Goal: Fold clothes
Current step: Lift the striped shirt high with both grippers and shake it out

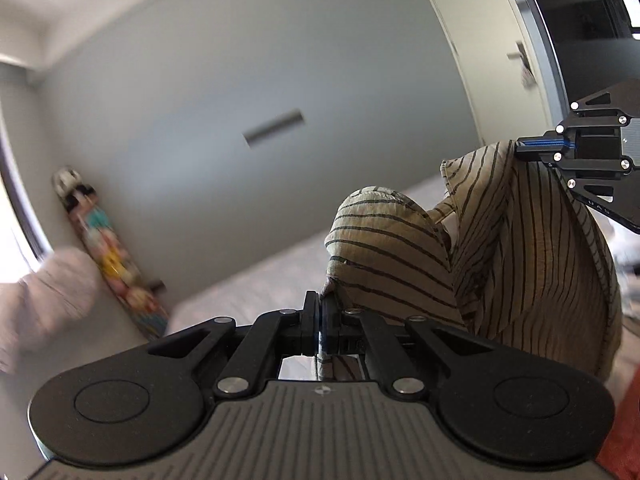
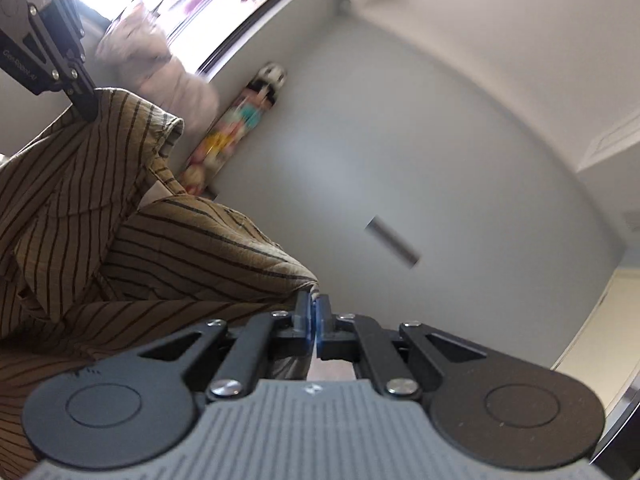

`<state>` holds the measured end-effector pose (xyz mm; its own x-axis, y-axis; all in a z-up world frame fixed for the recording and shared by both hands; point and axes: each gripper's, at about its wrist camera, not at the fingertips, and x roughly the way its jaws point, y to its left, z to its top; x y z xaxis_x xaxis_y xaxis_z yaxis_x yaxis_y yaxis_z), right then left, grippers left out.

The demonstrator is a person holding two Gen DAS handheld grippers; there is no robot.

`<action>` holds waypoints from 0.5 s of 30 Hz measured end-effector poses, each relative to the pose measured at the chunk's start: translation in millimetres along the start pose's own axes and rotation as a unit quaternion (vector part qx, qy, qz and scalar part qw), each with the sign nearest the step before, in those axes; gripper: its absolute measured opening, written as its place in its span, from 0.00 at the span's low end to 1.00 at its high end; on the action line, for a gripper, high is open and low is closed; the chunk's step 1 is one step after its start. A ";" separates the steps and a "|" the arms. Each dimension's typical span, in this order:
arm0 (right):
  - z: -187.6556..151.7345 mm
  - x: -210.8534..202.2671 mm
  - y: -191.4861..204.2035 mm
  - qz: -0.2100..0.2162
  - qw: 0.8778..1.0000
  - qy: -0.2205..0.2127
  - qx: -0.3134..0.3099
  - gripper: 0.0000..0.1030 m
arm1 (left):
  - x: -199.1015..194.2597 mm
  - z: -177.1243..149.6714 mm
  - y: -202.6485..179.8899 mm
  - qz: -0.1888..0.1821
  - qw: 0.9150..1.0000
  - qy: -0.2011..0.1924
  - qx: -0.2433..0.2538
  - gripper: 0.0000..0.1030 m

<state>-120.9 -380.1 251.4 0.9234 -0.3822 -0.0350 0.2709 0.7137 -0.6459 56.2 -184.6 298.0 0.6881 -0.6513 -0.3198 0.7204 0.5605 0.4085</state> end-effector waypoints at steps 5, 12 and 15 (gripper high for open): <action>68.7 -35.7 -38.9 -0.069 0.993 -0.091 0.000 0.02 | -64.1 50.8 13.4 0.051 0.995 -0.084 -0.006 0.00; 138.3 -89.9 -92.5 -0.156 0.972 -0.175 0.003 0.02 | -129.1 97.3 -0.1 0.074 0.982 -0.176 -0.004 0.00; 152.9 -114.8 -100.5 -0.172 0.966 -0.191 -0.017 0.02 | -148.1 105.2 -2.7 0.080 0.977 -0.199 -0.008 0.00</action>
<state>-212.5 -318.2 436.9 0.8154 -0.3446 0.4652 0.5762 0.5604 -0.5949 -56.9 -143.4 434.2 0.7066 -0.6996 0.1059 0.6091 0.6776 0.4122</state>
